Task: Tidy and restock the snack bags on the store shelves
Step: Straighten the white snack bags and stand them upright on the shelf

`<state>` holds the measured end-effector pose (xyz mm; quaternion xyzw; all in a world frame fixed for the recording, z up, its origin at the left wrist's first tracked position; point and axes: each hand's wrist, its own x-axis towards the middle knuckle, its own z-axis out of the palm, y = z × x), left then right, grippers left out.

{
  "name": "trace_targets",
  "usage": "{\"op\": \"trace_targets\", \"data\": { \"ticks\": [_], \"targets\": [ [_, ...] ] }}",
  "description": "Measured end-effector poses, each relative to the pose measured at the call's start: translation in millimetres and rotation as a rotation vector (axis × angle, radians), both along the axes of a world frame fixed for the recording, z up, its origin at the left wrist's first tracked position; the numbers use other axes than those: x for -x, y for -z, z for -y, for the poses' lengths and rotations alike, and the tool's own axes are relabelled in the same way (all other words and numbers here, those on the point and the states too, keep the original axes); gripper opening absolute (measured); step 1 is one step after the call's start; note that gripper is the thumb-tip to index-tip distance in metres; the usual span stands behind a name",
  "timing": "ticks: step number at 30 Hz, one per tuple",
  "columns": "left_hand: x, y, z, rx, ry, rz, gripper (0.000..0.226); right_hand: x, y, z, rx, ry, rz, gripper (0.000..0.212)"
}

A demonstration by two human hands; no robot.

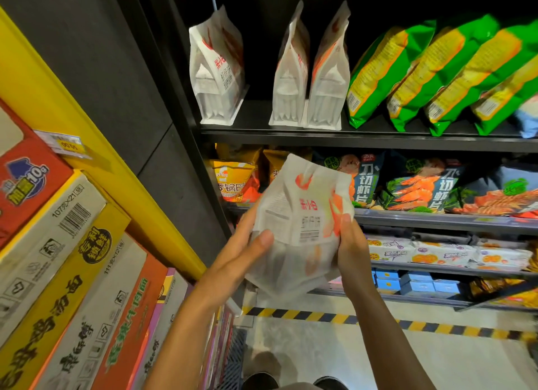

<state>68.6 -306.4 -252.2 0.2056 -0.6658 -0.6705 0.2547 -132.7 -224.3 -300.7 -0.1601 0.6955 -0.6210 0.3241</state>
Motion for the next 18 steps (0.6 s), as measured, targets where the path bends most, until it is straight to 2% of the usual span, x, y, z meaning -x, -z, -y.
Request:
{"op": "trace_targets", "data": {
  "ticks": [1, 3, 5, 8, 10, 11, 13, 14, 16, 18],
  "targets": [
    [2, -8, -9, -0.040, -0.040, 0.069, 0.088, 2, -1, -1, 0.011, 0.022, -0.021, 0.029],
    [-2, -6, -7, 0.002, -0.024, 0.074, 0.084, 2, -8, -3, 0.022, 0.010, -0.030, 0.032],
    [2, 1, -1, 0.061, -0.080, 0.161, 0.077, 1, -11, -4, 0.043, -0.040, -0.040, 0.038],
    [4, 5, 8, 0.086, -0.348, 0.132, 0.059, 3, -24, -8, 0.079, -0.216, -0.091, 0.038],
    [0, 7, 16, 0.012, -0.469, 0.084, 0.050, 5, -46, -9, 0.150, -0.322, -0.051, 0.035],
    [-3, 7, 19, -0.053, -0.491, 0.078, 0.050, 9, -53, -11, 0.200, -0.347, -0.028, 0.040],
    [-7, 12, 26, -0.312, -0.500, 0.012, 0.049, 14, -71, -9, 0.286, -0.393, -0.013, 0.052],
    [-8, 14, 27, -0.473, -0.482, -0.048, 0.047, 11, -82, -9, 0.321, -0.425, 0.013, 0.051],
    [-8, 19, 23, -0.723, -0.418, -0.136, 0.047, 5, -90, -11, 0.315, -0.494, 0.032, 0.034],
    [-5, 28, 18, -0.840, -0.374, -0.192, 0.052, -6, -91, -16, 0.307, -0.543, -0.037, 0.030]
  ]
}}
